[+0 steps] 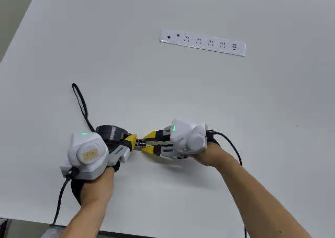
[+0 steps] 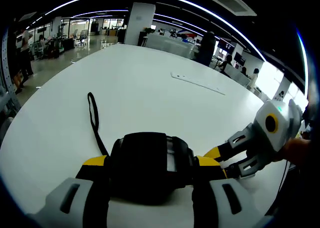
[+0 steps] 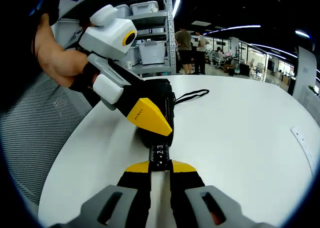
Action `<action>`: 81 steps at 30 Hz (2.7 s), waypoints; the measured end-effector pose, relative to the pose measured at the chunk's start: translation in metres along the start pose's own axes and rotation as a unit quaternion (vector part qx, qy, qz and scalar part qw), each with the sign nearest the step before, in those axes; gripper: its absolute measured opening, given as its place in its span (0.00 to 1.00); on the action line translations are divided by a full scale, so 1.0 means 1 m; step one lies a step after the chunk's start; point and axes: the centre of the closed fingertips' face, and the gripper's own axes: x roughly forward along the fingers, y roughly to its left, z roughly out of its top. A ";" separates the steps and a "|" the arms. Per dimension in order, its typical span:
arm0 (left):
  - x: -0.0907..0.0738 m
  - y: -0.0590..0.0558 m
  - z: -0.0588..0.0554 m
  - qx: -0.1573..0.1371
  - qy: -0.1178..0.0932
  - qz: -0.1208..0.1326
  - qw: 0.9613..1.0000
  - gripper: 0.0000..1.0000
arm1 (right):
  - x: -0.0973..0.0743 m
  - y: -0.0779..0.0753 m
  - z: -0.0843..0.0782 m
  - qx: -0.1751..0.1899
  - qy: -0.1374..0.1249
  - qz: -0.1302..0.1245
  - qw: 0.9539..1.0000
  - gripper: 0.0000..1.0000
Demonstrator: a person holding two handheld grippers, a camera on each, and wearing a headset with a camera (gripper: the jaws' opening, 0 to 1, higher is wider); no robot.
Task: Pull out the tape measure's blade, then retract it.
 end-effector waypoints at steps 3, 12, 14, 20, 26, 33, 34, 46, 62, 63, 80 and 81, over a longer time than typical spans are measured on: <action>0.000 0.000 0.000 0.000 0.000 -0.001 1.000 0.64 | 0.002 0.000 0.000 -0.001 0.000 0.001 1.000 0.12; 0.000 0.000 0.000 -0.004 0.001 -0.003 1.000 0.64 | 0.006 -0.001 0.004 -0.006 -0.001 0.003 1.000 0.12; 0.000 0.000 0.000 -0.004 0.001 -0.004 1.000 0.64 | 0.006 -0.001 0.005 -0.006 -0.001 0.003 1.000 0.12; 0.000 0.000 0.000 -0.007 0.001 -0.005 1.000 0.64 | 0.009 -0.001 0.006 -0.010 -0.002 0.002 1.000 0.12; 0.000 0.000 0.001 -0.009 0.002 -0.007 1.000 0.63 | 0.011 -0.001 0.007 -0.011 -0.002 0.001 1.000 0.12; 0.000 0.001 0.001 -0.011 0.003 -0.007 1.000 0.63 | 0.015 -0.002 0.009 -0.012 -0.003 0.001 1.000 0.12; 0.000 0.000 0.001 -0.012 0.003 -0.007 1.000 0.63 | 0.015 -0.002 0.009 -0.012 -0.003 0.001 1.000 0.12; 0.000 0.000 0.001 -0.012 0.002 -0.009 1.000 0.63 | 0.022 -0.001 0.013 -0.012 -0.005 0.001 1.000 0.12; 0.002 -0.001 -0.001 -0.016 0.007 -0.016 1.000 0.65 | 0.022 -0.002 0.012 0.001 -0.002 -0.010 1.000 0.14; 0.002 -0.001 -0.001 -0.017 0.008 -0.017 1.000 0.65 | 0.023 -0.002 0.011 0.003 -0.002 -0.010 1.000 0.14; 0.004 -0.004 -0.004 0.011 0.028 -0.020 0.999 0.69 | 0.018 -0.006 0.009 0.004 0.005 -0.021 1.000 0.23; 0.004 -0.004 -0.004 0.011 0.028 -0.021 0.999 0.70 | 0.018 -0.006 0.010 0.004 0.005 -0.022 1.000 0.24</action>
